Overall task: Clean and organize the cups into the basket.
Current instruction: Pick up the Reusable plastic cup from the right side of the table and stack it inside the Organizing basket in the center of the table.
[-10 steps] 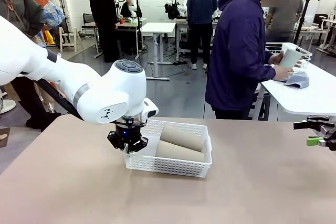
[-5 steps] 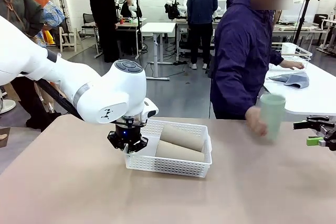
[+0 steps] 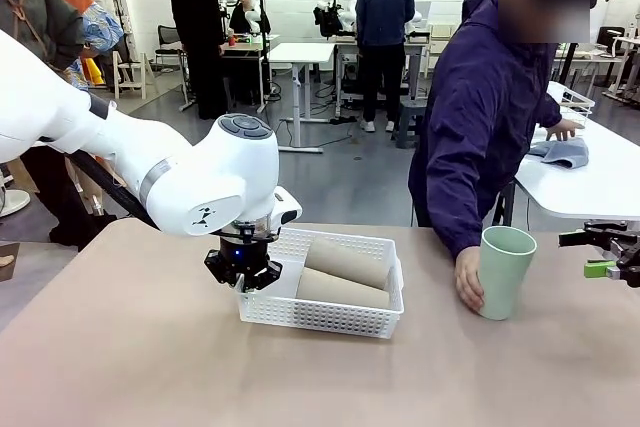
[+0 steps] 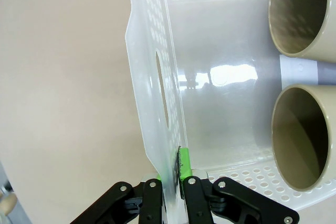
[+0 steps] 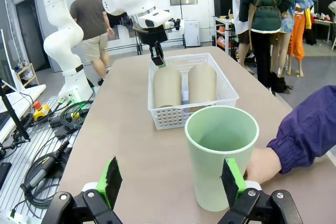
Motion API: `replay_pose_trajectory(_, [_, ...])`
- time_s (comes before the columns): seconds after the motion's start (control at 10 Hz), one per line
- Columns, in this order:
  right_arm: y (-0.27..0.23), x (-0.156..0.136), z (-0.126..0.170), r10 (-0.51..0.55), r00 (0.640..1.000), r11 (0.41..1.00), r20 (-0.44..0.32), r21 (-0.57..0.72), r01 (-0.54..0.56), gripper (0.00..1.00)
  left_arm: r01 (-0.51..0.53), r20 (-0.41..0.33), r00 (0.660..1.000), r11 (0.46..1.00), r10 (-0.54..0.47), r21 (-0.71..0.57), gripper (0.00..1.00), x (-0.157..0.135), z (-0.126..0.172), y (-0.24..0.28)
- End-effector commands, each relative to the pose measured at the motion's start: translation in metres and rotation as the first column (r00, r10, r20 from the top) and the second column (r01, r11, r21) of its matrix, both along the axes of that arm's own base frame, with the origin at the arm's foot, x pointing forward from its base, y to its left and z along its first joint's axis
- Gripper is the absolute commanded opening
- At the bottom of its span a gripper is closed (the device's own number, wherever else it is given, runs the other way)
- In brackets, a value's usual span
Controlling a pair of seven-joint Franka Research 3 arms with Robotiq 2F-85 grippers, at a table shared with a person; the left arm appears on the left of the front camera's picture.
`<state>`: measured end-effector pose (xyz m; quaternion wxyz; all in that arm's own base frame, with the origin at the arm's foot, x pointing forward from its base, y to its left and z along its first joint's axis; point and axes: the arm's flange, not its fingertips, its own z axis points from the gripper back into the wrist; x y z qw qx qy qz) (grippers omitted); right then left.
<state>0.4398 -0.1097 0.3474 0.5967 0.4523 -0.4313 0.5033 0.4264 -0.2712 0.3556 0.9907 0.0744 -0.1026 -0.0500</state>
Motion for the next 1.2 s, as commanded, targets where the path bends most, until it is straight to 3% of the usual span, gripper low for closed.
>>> replay_pose_trajectory(0.0, [0.002,-0.002,0.003,0.01,1.0,1.0,0.004,-0.008,-0.01,1.0,0.006,0.001,1.0,1.0,-0.006,0.01,0.0,-0.002,-0.003,0.0])
replay_pose_trajectory(0.5, [0.0,0.0,0.0,0.0,1.0,1.0,0.0,0.0,0.0,1.0,0.006,0.001,1.0,1.0,-0.006,0.01,0.0,-0.002,-0.003,0.0])
replay_pose_trajectory(0.8, [-0.001,0.021,-0.05,-0.07,0.997,0.995,0.04,-0.075,0.073,1.0,0.006,0.001,1.0,1.0,-0.006,0.01,0.0,-0.002,-0.003,0.0])
replay_pose_trajectory(1.1, [0.004,0.036,-0.08,-0.114,0.993,0.983,0.037,-0.143,0.119,1.0,0.006,0.001,1.0,1.0,-0.006,0.01,0.0,-0.002,-0.003,0.0])
